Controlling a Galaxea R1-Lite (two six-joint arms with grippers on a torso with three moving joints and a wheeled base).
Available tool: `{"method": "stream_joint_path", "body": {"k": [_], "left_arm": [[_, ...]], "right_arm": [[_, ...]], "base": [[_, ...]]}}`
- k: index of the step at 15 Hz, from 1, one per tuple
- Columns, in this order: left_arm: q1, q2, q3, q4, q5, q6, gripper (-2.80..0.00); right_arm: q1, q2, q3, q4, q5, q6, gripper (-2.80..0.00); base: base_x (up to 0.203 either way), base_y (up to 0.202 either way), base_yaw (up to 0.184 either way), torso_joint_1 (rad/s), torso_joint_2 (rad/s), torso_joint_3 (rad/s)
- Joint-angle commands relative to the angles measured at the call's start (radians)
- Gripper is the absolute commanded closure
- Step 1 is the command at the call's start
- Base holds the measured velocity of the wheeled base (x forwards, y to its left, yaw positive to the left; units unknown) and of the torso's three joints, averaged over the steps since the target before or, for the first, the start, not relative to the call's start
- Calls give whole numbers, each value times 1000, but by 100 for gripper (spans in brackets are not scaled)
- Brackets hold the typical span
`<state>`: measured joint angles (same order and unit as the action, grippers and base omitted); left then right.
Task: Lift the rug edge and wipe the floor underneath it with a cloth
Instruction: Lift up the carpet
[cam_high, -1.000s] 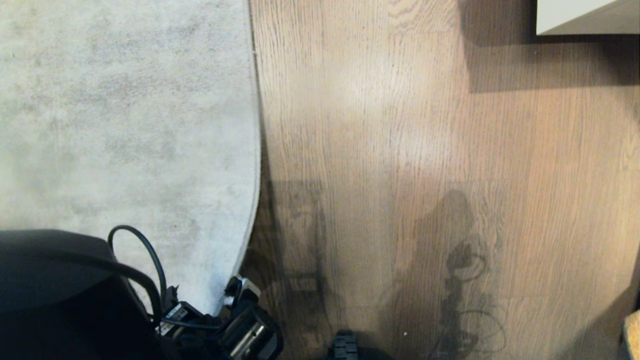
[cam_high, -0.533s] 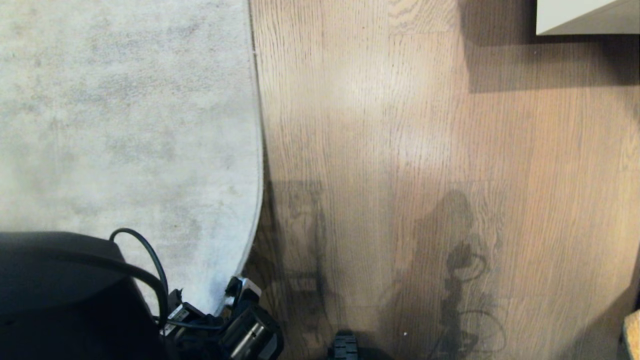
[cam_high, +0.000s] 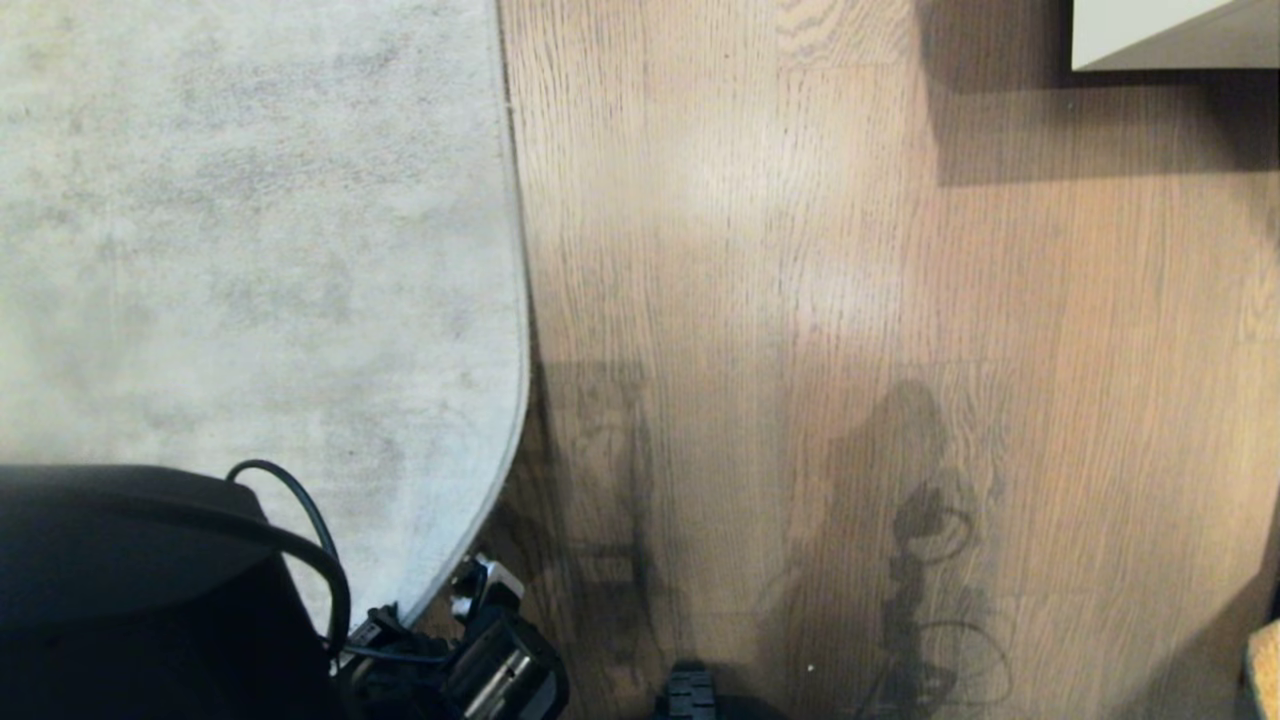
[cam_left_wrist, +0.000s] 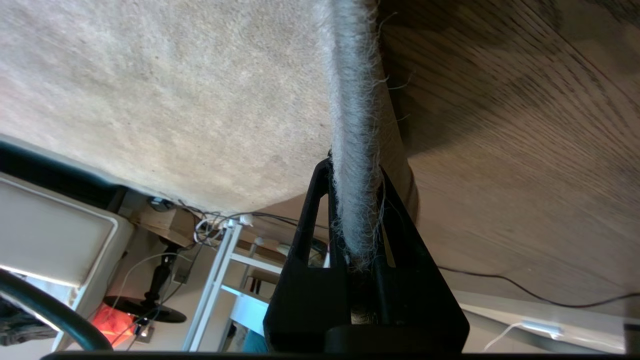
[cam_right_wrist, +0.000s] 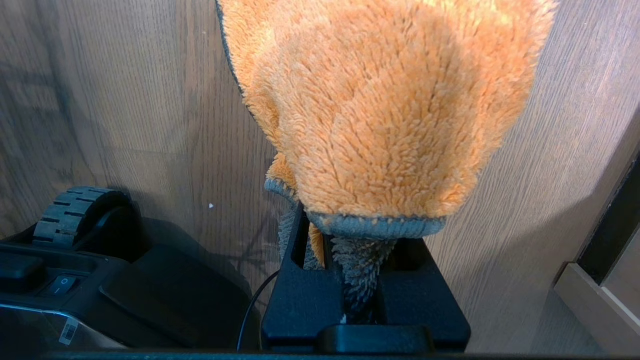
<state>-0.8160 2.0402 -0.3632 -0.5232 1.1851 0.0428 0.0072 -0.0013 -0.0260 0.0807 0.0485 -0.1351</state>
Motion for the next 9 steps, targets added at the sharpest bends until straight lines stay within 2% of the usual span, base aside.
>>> {"method": "stream_joint_path", "body": {"k": [1, 9], "left_arm": [[0, 0, 5, -3, 5, 0, 0], [3, -56, 3, -1, 4, 2, 0]], "right_arm": [[0, 1, 0, 1, 1, -1, 0], [0, 1, 0, 1, 1, -1, 0]], "base": [[0, 0, 0, 0, 0, 0], [0, 0, 0, 0, 0, 0]]}}
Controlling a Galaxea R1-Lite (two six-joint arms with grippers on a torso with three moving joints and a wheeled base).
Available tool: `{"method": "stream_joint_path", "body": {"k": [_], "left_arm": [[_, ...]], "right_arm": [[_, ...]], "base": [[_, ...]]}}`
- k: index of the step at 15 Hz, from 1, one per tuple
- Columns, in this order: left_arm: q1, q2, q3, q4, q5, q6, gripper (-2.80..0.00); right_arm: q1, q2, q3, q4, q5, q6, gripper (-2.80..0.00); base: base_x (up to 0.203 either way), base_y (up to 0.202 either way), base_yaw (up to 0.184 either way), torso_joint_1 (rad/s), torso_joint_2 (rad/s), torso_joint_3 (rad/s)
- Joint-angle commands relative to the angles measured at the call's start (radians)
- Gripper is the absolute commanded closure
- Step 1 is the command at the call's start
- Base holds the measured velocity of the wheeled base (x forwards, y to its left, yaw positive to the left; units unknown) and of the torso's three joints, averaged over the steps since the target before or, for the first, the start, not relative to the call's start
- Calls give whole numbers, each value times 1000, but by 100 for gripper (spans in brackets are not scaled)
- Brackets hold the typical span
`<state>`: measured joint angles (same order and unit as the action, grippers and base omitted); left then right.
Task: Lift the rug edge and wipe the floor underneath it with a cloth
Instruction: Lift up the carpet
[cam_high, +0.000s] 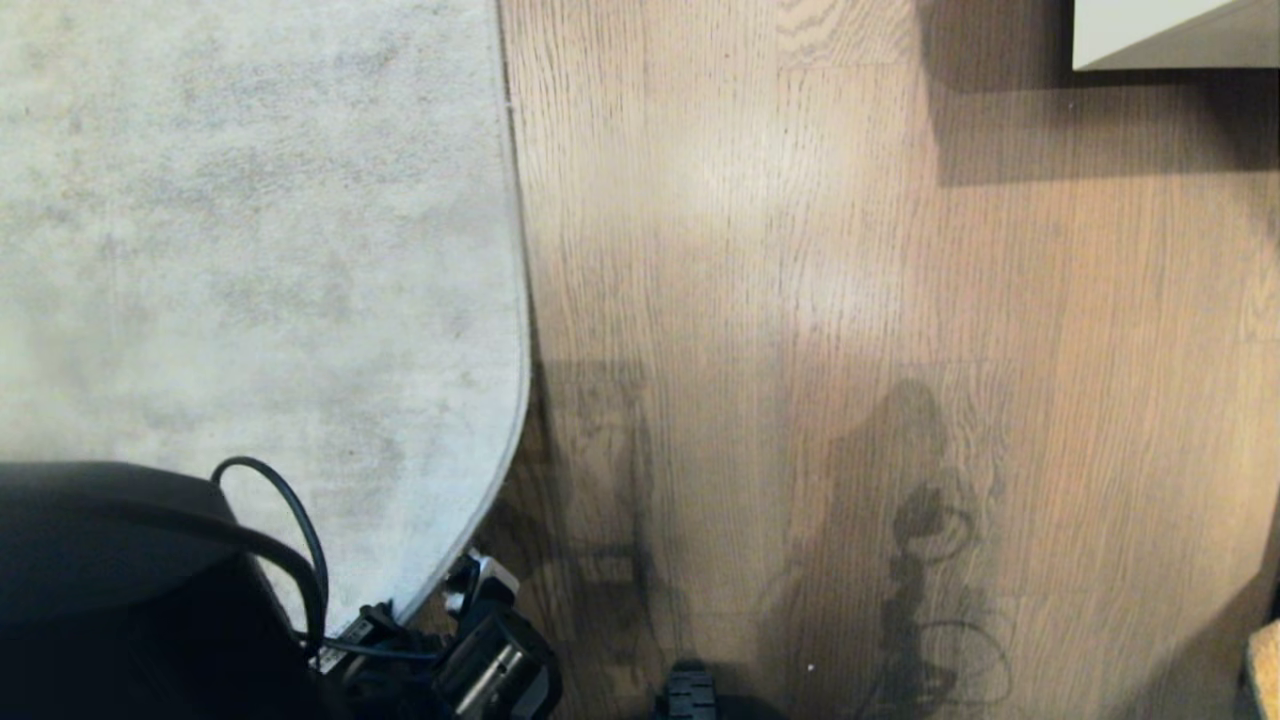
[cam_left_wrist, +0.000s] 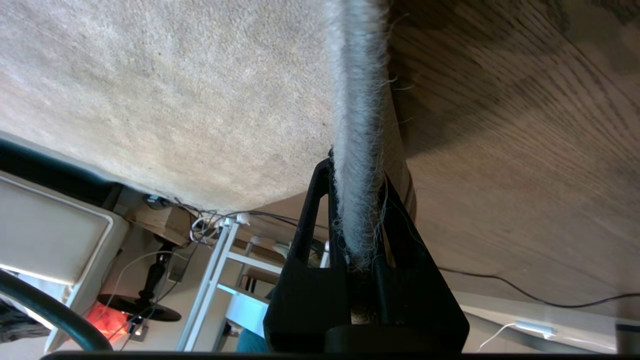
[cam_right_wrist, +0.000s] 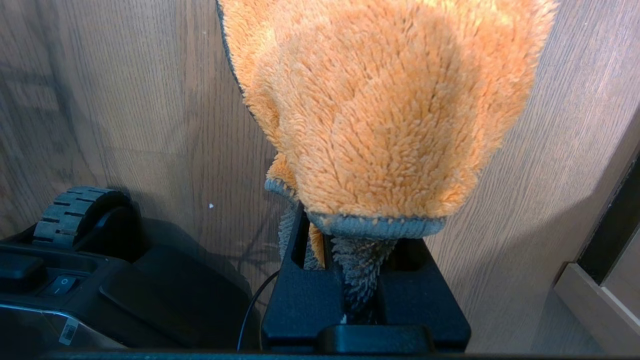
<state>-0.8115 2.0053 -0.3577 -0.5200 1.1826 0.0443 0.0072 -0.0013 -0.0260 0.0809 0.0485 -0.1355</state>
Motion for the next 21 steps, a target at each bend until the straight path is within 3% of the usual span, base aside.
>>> {"method": "stream_joint_path", "body": {"k": [1, 15, 21], "left_arm": [[-1, -33, -2, -3, 7, 0, 0], [40, -249, -4, 50, 11, 2, 0], [60, -357, -129, 399, -9, 2, 0]], "right_arm": [[0, 1, 0, 0, 1, -1, 0], [0, 1, 0, 0, 1, -1, 0], [0, 1, 0, 0, 1, -1, 0]], "base": [[0, 0, 0, 0, 0, 0], [0, 0, 0, 0, 0, 0], [0, 0, 0, 0, 0, 0]]}}
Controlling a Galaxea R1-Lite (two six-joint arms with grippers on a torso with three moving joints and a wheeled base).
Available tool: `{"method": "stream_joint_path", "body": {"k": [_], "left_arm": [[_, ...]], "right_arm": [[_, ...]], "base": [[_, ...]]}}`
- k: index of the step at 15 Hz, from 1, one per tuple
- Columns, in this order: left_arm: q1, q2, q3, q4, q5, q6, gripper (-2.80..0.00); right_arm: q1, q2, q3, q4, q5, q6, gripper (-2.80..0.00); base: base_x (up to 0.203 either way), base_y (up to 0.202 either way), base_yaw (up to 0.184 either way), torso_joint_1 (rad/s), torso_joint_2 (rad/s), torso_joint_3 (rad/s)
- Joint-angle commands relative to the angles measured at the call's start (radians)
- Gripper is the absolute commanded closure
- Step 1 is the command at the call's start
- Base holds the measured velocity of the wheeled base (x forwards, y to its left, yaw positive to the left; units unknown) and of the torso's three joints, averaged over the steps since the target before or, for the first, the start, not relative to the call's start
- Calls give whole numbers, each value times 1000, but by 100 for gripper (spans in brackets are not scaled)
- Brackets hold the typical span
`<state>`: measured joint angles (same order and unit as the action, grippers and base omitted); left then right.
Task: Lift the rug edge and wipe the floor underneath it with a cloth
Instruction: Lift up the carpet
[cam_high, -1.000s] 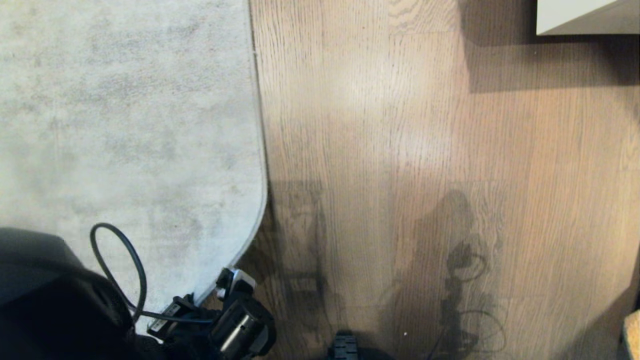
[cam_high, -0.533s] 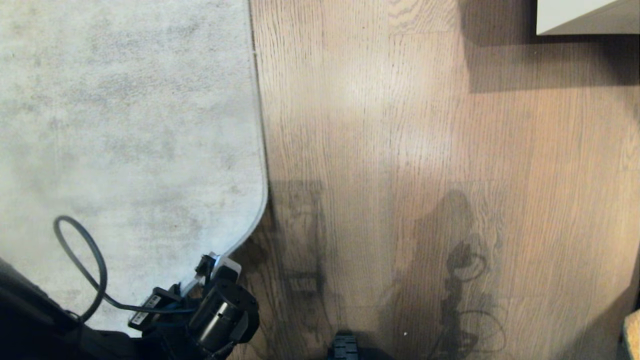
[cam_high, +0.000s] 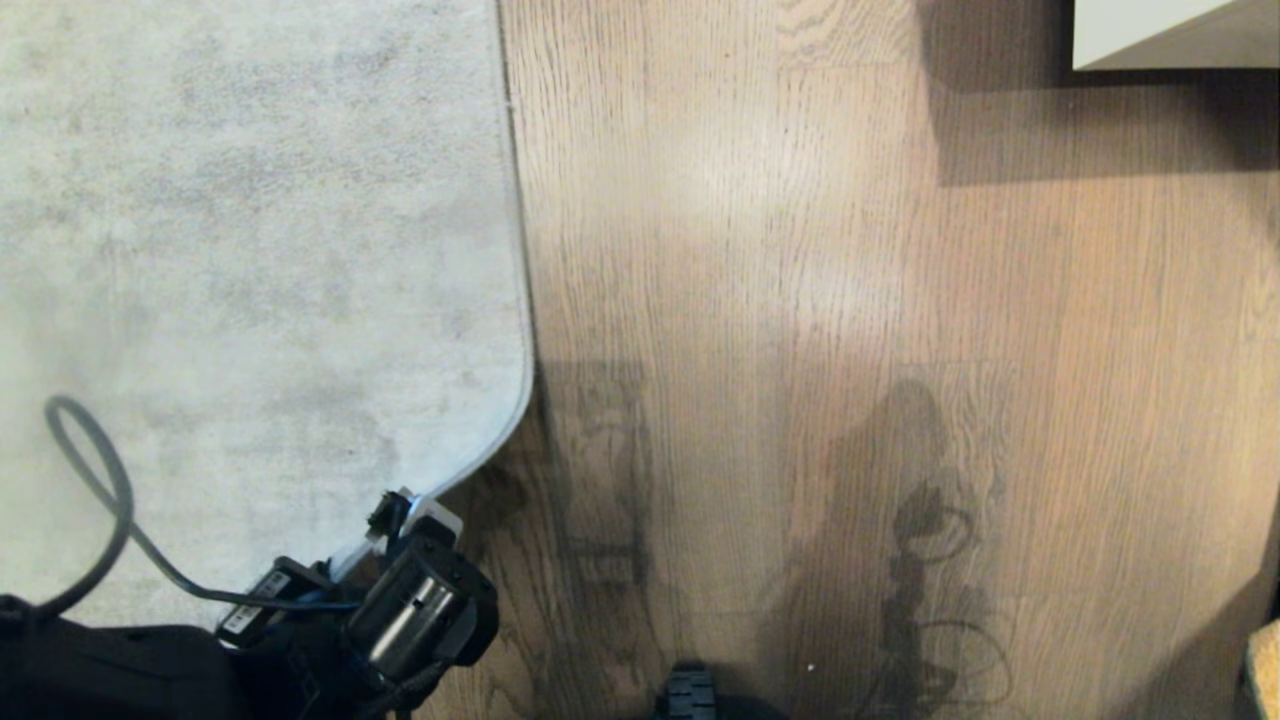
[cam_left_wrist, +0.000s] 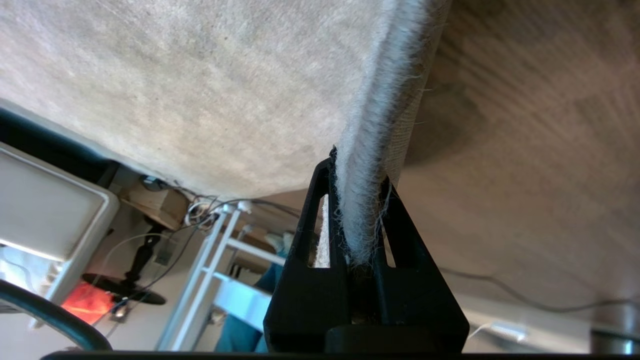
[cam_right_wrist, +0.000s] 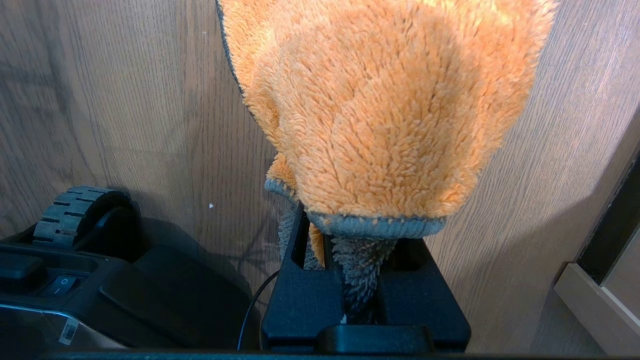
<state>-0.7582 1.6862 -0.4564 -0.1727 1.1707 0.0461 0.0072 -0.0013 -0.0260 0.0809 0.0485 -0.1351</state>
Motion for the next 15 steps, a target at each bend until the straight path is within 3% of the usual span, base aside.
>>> {"method": "stream_joint_path", "body": {"k": [1, 7, 10, 13, 15], "left_arm": [[9, -43, -52, 87, -7, 0, 0], [53, -63, -145, 222, -53, 0, 0], [65, -67, -151, 223, -76, 0, 0], [80, -85, -157, 223, -147, 0, 0], [92, -88, -163, 223, -151, 0, 0]], "right_arm": [[0, 1, 0, 0, 1, -1, 0], [0, 1, 0, 0, 1, -1, 0], [0, 1, 0, -1, 1, -1, 0], [0, 1, 0, 0, 1, -1, 0], [0, 1, 0, 0, 1, -1, 0]], "base": [[0, 0, 0, 0, 0, 0], [0, 0, 0, 0, 0, 0], [0, 0, 0, 0, 0, 0], [0, 0, 0, 0, 0, 0], [0, 0, 0, 0, 0, 0]]}}
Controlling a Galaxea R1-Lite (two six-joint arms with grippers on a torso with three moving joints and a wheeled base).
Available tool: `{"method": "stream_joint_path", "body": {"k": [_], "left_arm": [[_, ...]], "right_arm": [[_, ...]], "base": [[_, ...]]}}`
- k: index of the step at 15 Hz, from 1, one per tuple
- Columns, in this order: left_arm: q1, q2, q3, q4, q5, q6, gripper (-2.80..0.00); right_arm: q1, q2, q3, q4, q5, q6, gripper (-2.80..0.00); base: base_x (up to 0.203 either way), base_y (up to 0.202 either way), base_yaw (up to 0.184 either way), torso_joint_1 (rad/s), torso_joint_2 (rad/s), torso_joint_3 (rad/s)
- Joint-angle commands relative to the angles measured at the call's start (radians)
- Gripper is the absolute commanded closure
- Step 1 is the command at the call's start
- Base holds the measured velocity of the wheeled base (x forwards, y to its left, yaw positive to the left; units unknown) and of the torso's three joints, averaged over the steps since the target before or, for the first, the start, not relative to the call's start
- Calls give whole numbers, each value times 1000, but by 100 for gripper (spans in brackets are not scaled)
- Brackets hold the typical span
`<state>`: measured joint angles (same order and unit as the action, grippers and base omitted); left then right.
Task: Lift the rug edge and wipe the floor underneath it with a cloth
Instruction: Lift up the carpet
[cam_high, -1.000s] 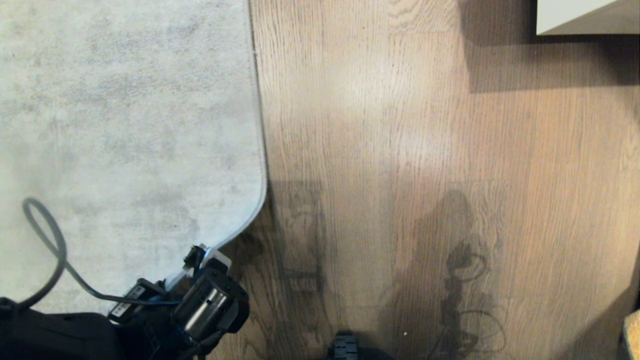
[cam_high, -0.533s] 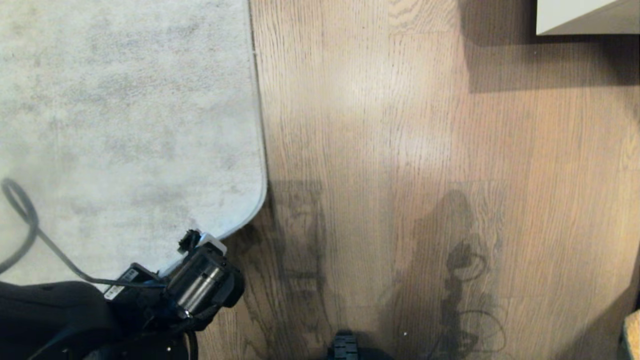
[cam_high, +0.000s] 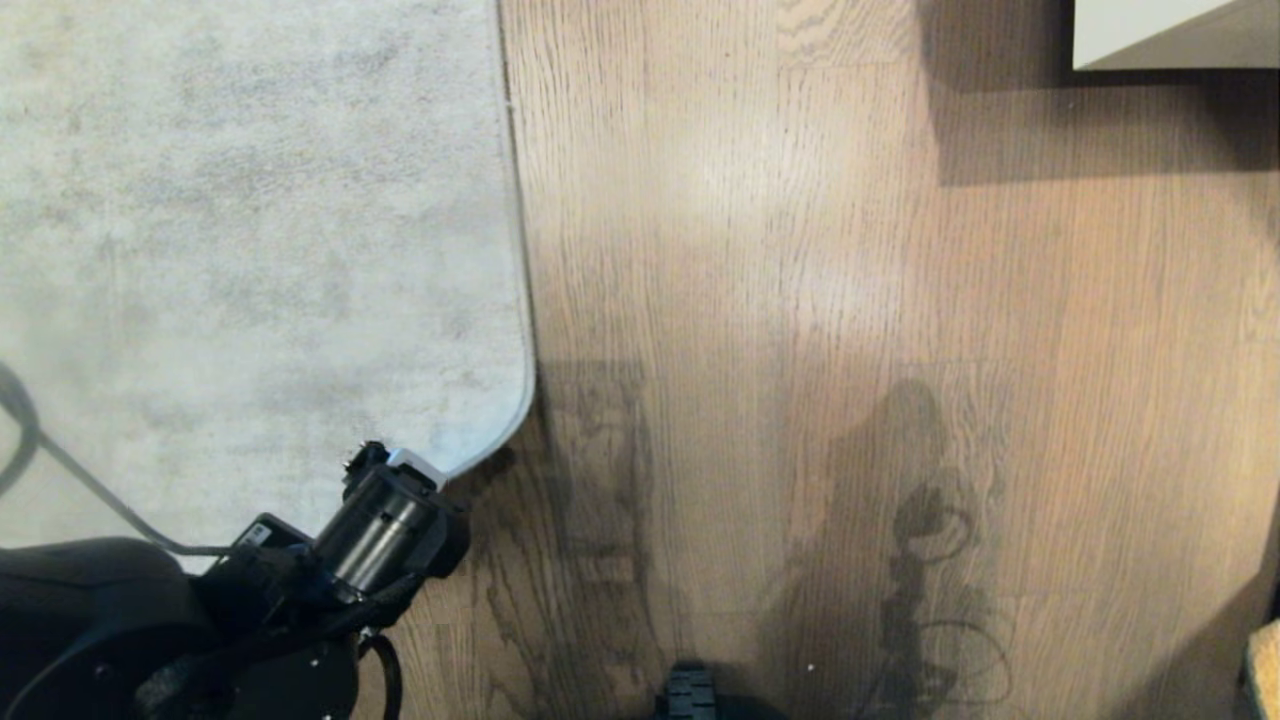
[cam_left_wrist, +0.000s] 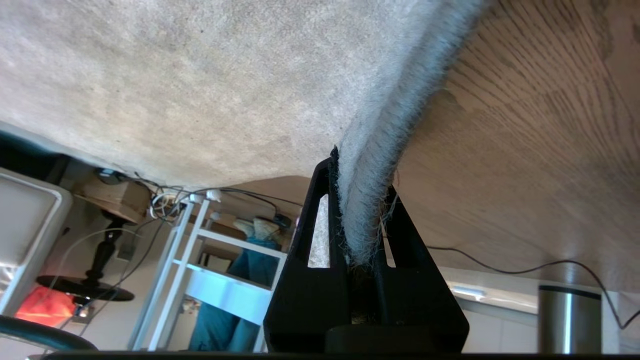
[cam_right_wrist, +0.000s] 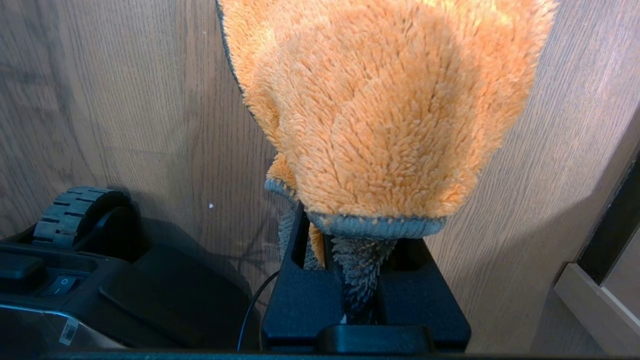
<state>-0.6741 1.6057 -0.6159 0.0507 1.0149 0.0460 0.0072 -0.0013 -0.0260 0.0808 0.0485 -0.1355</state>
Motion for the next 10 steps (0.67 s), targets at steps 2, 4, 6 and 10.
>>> {"method": "stream_joint_path", "body": {"k": [2, 4, 6, 10], "left_arm": [[14, -6, -22, 3, 5, 0, 0], [16, -3, -45, 20, 4, 3, 0], [22, -6, -54, 31, 4, 10, 0], [28, -16, -74, 35, 5, 14, 0]], "right_arm": [[0, 1, 0, 0, 1, -1, 0], [0, 1, 0, 0, 1, -1, 0], [0, 1, 0, 0, 1, -1, 0], [0, 1, 0, 0, 1, -1, 0]], "base": [[0, 0, 0, 0, 0, 0], [0, 0, 0, 0, 0, 0], [0, 0, 0, 0, 0, 0], [0, 0, 0, 0, 0, 0]]}}
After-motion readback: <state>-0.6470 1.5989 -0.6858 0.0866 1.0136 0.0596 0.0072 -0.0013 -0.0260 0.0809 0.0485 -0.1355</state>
